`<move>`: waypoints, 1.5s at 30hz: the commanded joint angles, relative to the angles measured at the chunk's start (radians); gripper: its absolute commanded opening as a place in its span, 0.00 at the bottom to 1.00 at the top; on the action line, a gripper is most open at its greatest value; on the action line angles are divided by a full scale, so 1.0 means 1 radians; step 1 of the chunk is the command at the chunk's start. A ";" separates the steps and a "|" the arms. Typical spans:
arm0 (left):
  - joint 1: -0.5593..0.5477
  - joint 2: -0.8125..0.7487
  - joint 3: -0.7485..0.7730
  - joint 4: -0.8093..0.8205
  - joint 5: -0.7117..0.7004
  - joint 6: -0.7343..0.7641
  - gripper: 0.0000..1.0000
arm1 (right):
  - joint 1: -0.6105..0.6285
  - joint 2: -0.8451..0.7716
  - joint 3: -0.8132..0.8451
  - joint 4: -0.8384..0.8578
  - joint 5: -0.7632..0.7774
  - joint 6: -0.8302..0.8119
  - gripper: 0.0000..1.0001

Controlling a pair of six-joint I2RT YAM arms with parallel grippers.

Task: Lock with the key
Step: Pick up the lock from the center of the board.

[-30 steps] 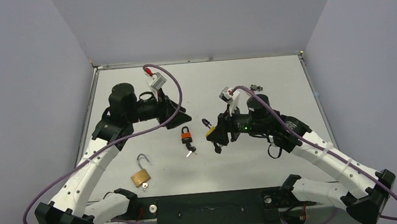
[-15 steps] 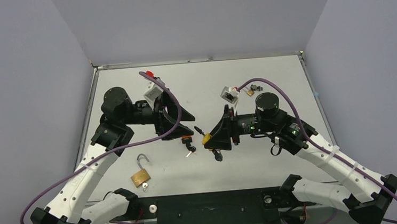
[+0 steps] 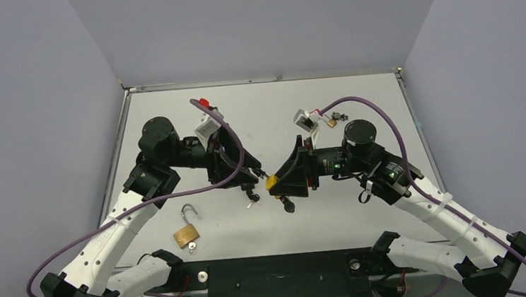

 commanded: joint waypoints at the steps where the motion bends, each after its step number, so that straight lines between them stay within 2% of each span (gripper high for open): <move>1: -0.025 -0.002 0.008 -0.025 0.013 0.041 0.45 | 0.005 -0.021 0.060 0.089 0.015 -0.009 0.00; 10: -0.044 0.000 0.027 -0.145 -0.036 0.089 0.29 | 0.006 -0.018 0.072 0.030 0.048 -0.054 0.00; 18: -0.067 0.013 0.045 -0.207 -0.109 0.102 0.07 | 0.007 -0.019 0.076 -0.029 0.080 -0.102 0.00; 19: -0.075 0.017 0.048 -0.209 -0.123 0.096 0.01 | 0.010 -0.018 0.078 -0.038 0.094 -0.118 0.00; 23: -0.101 0.023 0.054 -0.195 -0.209 0.059 0.00 | 0.017 -0.012 0.089 -0.113 0.164 -0.175 0.01; 24: -0.104 0.022 0.054 -0.190 -0.226 0.047 0.00 | 0.018 -0.011 0.090 -0.120 0.195 -0.190 0.05; 25: -0.110 0.018 0.052 -0.170 -0.257 0.018 0.00 | 0.018 -0.011 0.090 -0.131 0.212 -0.195 0.21; 26: -0.113 0.016 0.051 -0.142 -0.270 0.003 0.00 | 0.019 -0.014 0.087 -0.132 0.242 -0.205 0.29; 27: -0.117 0.007 0.049 -0.125 -0.297 -0.032 0.00 | 0.019 -0.015 0.085 -0.129 0.256 -0.208 0.45; 29: -0.123 -0.012 0.046 -0.080 -0.353 -0.078 0.00 | 0.018 -0.021 0.077 -0.114 0.304 -0.210 0.60; 31: -0.127 -0.035 0.053 -0.062 -0.407 -0.102 0.00 | 0.018 -0.035 0.073 -0.093 0.346 -0.210 0.68; 33: -0.131 -0.058 0.060 -0.054 -0.449 -0.121 0.00 | 0.017 -0.051 0.076 -0.067 0.380 -0.209 0.72; 38: -0.144 -0.106 0.083 -0.005 -0.555 -0.149 0.00 | -0.019 -0.087 0.094 0.038 0.416 -0.195 0.74; 43: -0.149 -0.113 0.132 0.007 -0.629 -0.187 0.00 | -0.146 -0.085 0.079 0.234 0.260 -0.092 0.73; 45: -0.150 -0.113 0.153 0.013 -0.663 -0.211 0.00 | -0.160 -0.070 0.095 0.299 0.211 -0.064 0.73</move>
